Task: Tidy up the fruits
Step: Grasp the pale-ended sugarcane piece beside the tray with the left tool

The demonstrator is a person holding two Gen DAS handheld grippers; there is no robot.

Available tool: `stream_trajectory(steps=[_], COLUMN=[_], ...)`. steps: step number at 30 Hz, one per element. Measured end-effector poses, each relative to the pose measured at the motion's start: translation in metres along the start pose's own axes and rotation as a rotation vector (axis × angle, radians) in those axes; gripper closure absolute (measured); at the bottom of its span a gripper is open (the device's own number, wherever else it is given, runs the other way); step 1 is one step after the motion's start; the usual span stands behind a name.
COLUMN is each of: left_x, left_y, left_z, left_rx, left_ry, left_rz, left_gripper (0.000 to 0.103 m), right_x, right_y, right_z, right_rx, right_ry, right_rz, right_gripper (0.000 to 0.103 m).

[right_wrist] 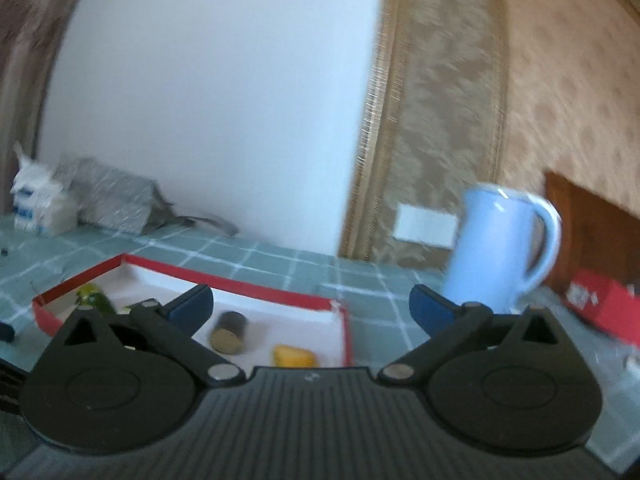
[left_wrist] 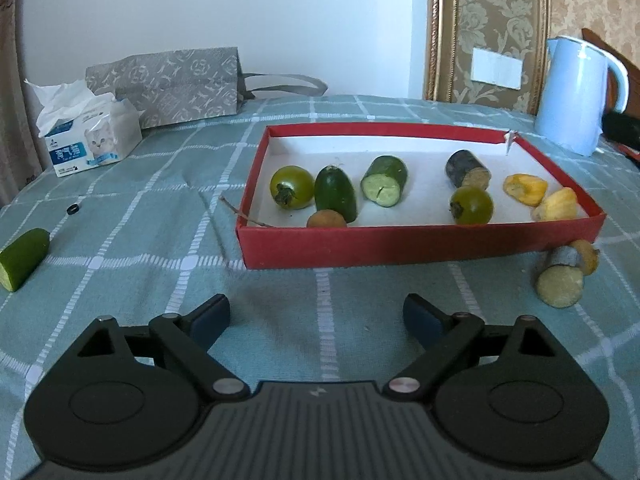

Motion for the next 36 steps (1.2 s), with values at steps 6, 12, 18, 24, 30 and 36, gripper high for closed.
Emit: stream_trajectory(steps=[6, 12, 18, 24, 30, 36], left_x=[0.01, 0.052, 0.09, 0.106, 0.112, 0.117], left_y=[0.009, 0.011, 0.006, -0.004, -0.013, -0.011], left_z=[-0.02, -0.028, -0.025, -0.012, 0.003, 0.007], left_rx=[0.058, 0.098, 0.122, 0.079, 0.035, 0.006], left_ry=[0.1, 0.145, 0.141, 0.218, 0.258, 0.28], left_rz=[0.028, 0.137, 0.257, 0.297, 0.312, 0.353], left_gripper=[0.009, 0.009, 0.009, 0.009, 0.025, 0.055], right_x=[0.05, 0.064, 0.075, 0.088, 0.085, 0.08], right_y=[0.025, 0.026, 0.029, 0.033, 0.032, 0.031], right_z=[0.017, 0.011, 0.012, 0.013, 0.01, 0.011], right_rx=[-0.145, -0.123, -0.153, -0.161, -0.155, -0.168], right_ry=[0.054, 0.052, -0.012, -0.06, -0.066, -0.081], right_rz=[0.168, 0.256, 0.338, 0.432, 0.418, 0.402], right_gripper=[0.0, 0.0, 0.0, 0.0, 0.0, 0.0])
Point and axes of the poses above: each gripper's, at about its wrist camera, not at the fingertips, and z roughly the way its jaws point, x to its right, y to its underside, the point moved 1 cm from there along z, roughly the way its jaws point, and after that the axes turned 12 degrees about -x, right-handed, at the moved point
